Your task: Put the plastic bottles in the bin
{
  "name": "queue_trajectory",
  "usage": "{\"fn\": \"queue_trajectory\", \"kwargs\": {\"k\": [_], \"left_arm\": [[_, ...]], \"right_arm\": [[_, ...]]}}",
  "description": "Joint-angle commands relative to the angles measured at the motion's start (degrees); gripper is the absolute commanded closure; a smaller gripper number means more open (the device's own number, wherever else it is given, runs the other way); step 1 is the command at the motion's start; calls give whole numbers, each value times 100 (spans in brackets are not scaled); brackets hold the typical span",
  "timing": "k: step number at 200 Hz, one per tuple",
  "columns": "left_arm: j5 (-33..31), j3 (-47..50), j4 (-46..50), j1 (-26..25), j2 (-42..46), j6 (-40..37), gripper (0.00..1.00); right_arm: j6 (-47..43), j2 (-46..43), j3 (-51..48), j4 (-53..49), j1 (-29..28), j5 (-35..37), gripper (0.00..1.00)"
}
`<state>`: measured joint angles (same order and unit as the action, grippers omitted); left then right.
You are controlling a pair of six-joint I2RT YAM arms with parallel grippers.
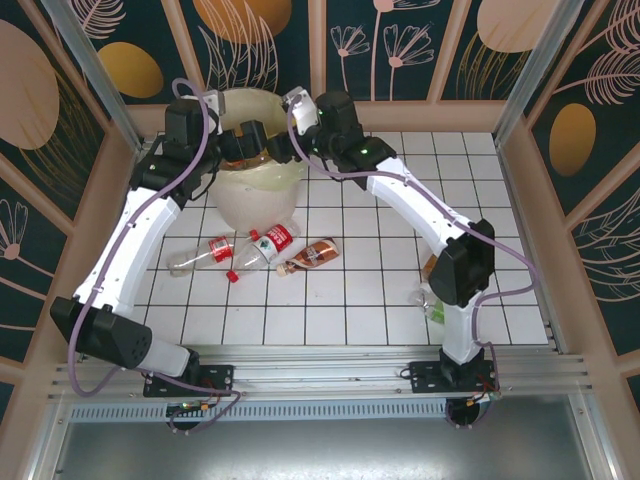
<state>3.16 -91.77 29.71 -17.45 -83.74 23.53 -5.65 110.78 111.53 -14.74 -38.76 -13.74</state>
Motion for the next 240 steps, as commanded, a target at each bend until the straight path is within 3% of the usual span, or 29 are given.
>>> {"fn": "queue_trajectory", "kwargs": {"k": [1, 34, 71, 94, 151, 184, 216, 240], "left_arm": [[202, 126, -194, 5, 227, -246, 1], [446, 264, -200, 10, 297, -473, 1], [1573, 541, -238, -5, 270, -928, 1], [1802, 763, -315, -130, 317, -1148, 1], [1212, 630, 198, -1023, 163, -1738, 1], [570, 639, 306, -1458, 183, -2073, 1], [-201, 680, 272, -1592, 225, -2230, 1], [-373, 854, -41, -1603, 429, -2260, 1]], "right_arm": [[-7, -708, -381, 336, 105, -125, 22], [46, -1518, -1333, 557, 223, -253, 21], [200, -2639, -2645, 745, 379, -445, 19], [312, -3419, -3442, 716, 437, -544, 18], [872, -5266, -5281, 456, 464, -380, 14], [1288, -6165, -6185, 299, 453, -262, 2], [1626, -6805, -6791, 311, 457, -466, 1], [1702, -7034, -6976, 147, 457, -293, 1]]}}
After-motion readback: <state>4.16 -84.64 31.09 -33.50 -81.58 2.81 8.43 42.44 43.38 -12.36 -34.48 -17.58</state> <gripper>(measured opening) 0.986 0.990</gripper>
